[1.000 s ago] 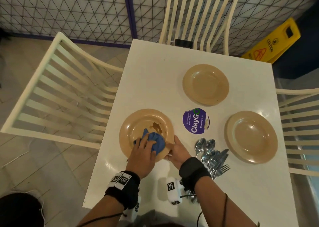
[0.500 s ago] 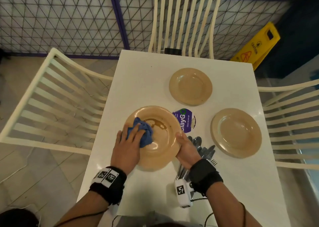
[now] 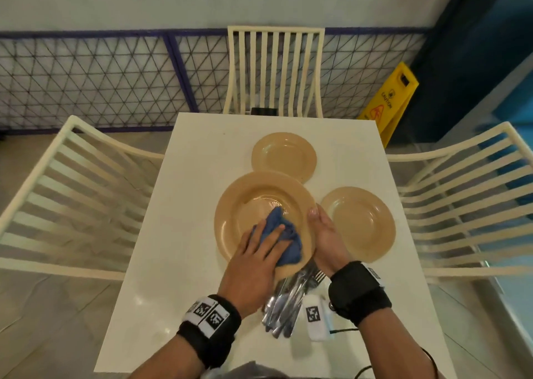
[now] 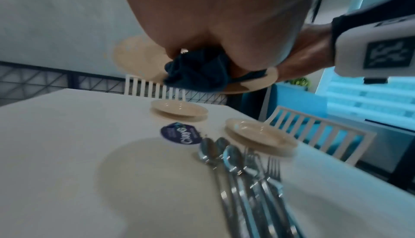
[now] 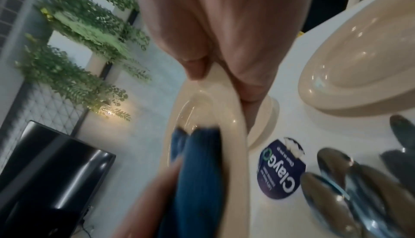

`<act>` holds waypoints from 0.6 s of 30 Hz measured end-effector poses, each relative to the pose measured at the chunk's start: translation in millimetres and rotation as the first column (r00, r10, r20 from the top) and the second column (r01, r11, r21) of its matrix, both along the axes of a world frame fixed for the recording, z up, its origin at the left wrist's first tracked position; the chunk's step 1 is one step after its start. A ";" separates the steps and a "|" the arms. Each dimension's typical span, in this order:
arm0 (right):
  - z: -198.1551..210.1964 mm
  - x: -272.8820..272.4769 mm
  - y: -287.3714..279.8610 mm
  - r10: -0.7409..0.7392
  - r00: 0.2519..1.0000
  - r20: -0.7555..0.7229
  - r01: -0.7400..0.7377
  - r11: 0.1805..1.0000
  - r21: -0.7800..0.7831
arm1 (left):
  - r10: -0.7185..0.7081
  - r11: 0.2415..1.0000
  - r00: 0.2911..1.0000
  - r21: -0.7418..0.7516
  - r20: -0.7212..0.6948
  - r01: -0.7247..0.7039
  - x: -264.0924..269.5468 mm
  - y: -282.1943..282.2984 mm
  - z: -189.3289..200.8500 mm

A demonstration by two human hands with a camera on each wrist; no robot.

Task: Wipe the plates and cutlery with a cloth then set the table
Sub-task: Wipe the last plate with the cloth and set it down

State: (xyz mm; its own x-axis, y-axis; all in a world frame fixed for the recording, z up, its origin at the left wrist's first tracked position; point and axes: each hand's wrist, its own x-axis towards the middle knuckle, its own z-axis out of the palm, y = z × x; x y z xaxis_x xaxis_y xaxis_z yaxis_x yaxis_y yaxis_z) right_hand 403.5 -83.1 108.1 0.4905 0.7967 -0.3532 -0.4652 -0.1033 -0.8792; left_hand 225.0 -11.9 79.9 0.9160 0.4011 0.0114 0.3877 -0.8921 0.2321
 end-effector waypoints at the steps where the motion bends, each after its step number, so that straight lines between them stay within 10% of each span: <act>1: 3.6 4.2 -6.1 0.015 0.999 0.035 -0.015 1.000 0.004 | 0.002 0.999 1.000 0.043 -0.021 -0.001 -13.4 4.2 -3.4; 9: 12.1 -18.6 -10.2 0.118 0.989 0.092 -0.121 0.992 0.032 | 0.367 0.914 0.925 -0.221 0.099 -0.339 24.7 37.7 19.4; 18: 27.0 20.8 -32.8 -0.045 0.989 0.142 0.046 0.999 -0.001 | 0.028 0.996 0.999 0.078 0.041 -0.031 -3.3 -17.6 24.8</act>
